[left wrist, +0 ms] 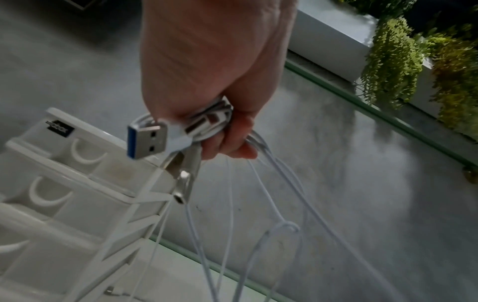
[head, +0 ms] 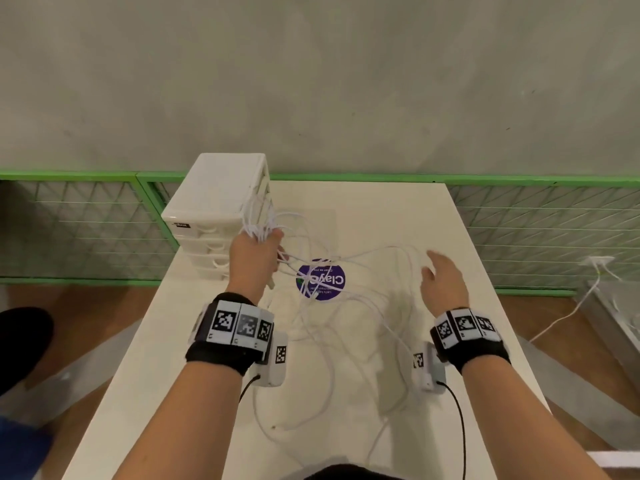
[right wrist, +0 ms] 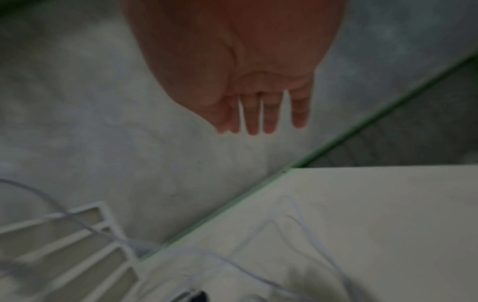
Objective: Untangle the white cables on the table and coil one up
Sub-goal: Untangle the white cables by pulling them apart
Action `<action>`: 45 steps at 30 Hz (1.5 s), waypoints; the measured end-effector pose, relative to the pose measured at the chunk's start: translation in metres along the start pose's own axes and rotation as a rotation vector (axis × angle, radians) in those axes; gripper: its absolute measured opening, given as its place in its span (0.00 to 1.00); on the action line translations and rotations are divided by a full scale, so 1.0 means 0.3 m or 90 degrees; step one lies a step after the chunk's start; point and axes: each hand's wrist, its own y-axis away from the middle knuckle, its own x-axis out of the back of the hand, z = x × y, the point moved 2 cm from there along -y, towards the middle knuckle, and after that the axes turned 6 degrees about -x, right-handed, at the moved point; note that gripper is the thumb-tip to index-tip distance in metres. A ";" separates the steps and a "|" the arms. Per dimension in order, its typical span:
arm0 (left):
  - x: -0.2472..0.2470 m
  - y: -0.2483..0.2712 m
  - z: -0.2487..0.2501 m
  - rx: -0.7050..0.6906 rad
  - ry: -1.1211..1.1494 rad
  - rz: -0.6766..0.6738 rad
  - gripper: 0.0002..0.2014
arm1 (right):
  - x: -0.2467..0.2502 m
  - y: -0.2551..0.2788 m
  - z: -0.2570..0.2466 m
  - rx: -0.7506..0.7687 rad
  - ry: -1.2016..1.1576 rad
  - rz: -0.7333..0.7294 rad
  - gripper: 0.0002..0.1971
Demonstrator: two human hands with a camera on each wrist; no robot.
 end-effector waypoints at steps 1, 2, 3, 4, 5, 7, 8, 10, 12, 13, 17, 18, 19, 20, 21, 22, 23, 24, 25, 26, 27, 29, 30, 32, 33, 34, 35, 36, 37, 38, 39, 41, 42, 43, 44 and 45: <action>-0.012 0.008 0.001 -0.006 -0.006 -0.013 0.14 | 0.004 0.015 -0.067 0.102 -0.059 0.002 0.21; -0.022 0.013 0.002 -0.014 -0.007 -0.023 0.14 | 0.001 0.034 -0.136 0.182 -0.089 -0.043 0.22; -0.028 0.018 0.007 -0.021 -0.003 -0.030 0.15 | -0.010 0.052 -0.195 0.233 -0.090 -0.119 0.24; -0.033 0.023 0.009 -0.024 0.002 -0.036 0.16 | -0.031 0.070 -0.238 0.258 -0.069 -0.197 0.26; -0.037 0.025 0.009 -0.025 0.005 -0.042 0.16 | -0.055 0.083 -0.268 0.268 -0.043 -0.252 0.26; -0.038 0.030 0.010 -0.029 0.000 -0.051 0.18 | -0.106 0.096 -0.296 0.281 0.010 -0.280 0.20; -0.035 0.031 0.009 -0.032 -0.006 -0.052 0.18 | -0.119 0.101 -0.303 0.291 0.013 -0.269 0.16; -0.015 0.030 0.001 -0.022 -0.016 -0.043 0.18 | -0.102 0.096 -0.292 0.263 -0.077 -0.224 0.12; 0.031 0.019 -0.019 0.012 -0.009 -0.004 0.17 | -0.051 0.049 -0.237 0.170 -0.182 -0.123 0.11; 0.057 0.012 -0.028 0.034 -0.004 0.019 0.18 | -0.025 0.018 -0.196 0.129 -0.191 -0.062 0.13; 0.093 -0.008 -0.042 0.067 -0.004 0.045 0.18 | 0.002 -0.056 -0.045 -0.019 -0.134 -0.029 0.14; 0.086 -0.010 -0.039 0.059 -0.003 0.043 0.17 | 0.000 -0.062 -0.008 -0.051 -0.125 -0.025 0.14; 0.078 -0.010 -0.036 0.053 0.000 0.043 0.16 | 0.000 -0.067 0.031 -0.086 -0.120 -0.015 0.14; 0.077 -0.014 -0.035 0.052 0.002 0.046 0.15 | 0.005 -0.067 0.071 -0.121 -0.118 -0.001 0.14; 0.083 -0.016 -0.035 0.057 0.003 0.051 0.15 | 0.008 -0.067 0.115 -0.154 -0.121 0.011 0.14; 0.096 -0.026 -0.041 0.065 0.005 0.059 0.16 | 0.012 -0.064 0.157 -0.188 -0.126 0.020 0.14; 0.112 -0.038 -0.049 0.074 0.017 0.076 0.16 | 0.011 -0.060 0.200 -0.225 -0.131 0.026 0.15; 0.131 -0.055 -0.063 0.081 0.038 0.102 0.16 | 0.008 -0.048 0.239 -0.264 -0.139 0.027 0.15; 0.148 -0.068 -0.072 0.090 0.066 0.133 0.15 | 0.000 -0.033 0.277 -0.309 -0.158 0.022 0.15; 0.160 -0.077 -0.076 0.102 0.089 0.158 0.14 | -0.012 -0.012 0.307 -0.350 -0.178 0.010 0.15; 0.165 -0.080 -0.073 0.112 0.103 0.167 0.13 | -0.025 0.007 0.326 -0.376 -0.188 -0.001 0.15; 0.147 -0.076 -0.057 0.103 0.105 0.133 0.14 | -0.041 0.032 0.317 -0.378 -0.149 -0.024 0.16; 0.127 -0.070 -0.043 0.085 0.099 0.101 0.14 | -0.039 0.035 0.287 -0.351 -0.105 -0.032 0.16; 0.078 -0.050 -0.016 0.045 0.064 0.042 0.15 | -0.022 0.020 0.196 -0.249 -0.064 -0.053 0.27; 0.055 -0.041 -0.008 0.031 0.045 0.025 0.14 | -0.006 0.011 0.136 -0.182 -0.078 -0.072 0.36; 0.037 -0.037 -0.005 0.018 0.031 0.017 0.14 | 0.016 0.006 0.071 -0.117 -0.094 -0.090 0.44; 0.020 -0.036 -0.001 0.004 0.025 0.014 0.14 | 0.039 0.002 0.006 -0.056 -0.099 -0.107 0.51; 0.008 -0.037 0.005 -0.009 0.023 0.010 0.14 | 0.063 0.002 -0.054 -0.008 -0.086 -0.127 0.56; -0.003 -0.037 0.012 -0.021 0.017 0.006 0.15 | 0.090 0.009 -0.114 0.033 -0.071 -0.138 0.60; -0.012 -0.038 0.020 -0.035 0.005 0.001 0.16 | 0.116 0.019 -0.167 0.073 -0.057 -0.133 0.63; -0.018 -0.037 0.028 -0.044 -0.011 -0.002 0.17 | 0.143 0.032 -0.218 0.123 -0.063 -0.122 0.64; -0.026 -0.031 0.042 -0.053 -0.034 -0.004 0.18 | 0.187 0.077 -0.305 0.250 -0.122 -0.132 0.58; -0.030 -0.027 0.047 -0.058 -0.032 -0.007 0.18 | 0.195 0.104 -0.341 0.306 -0.152 -0.160 0.53; -0.036 -0.023 0.052 -0.064 -0.027 -0.013 0.18 | 0.194 0.130 -0.374 0.342 -0.173 -0.196 0.46; -0.044 -0.018 0.053 -0.068 -0.022 -0.019 0.18 | 0.179 0.151 -0.398 0.356 -0.181 -0.228 0.38; -0.051 -0.013 0.054 -0.071 -0.019 -0.024 0.17 | 0.155 0.170 -0.421 0.354 -0.169 -0.250 0.31</action>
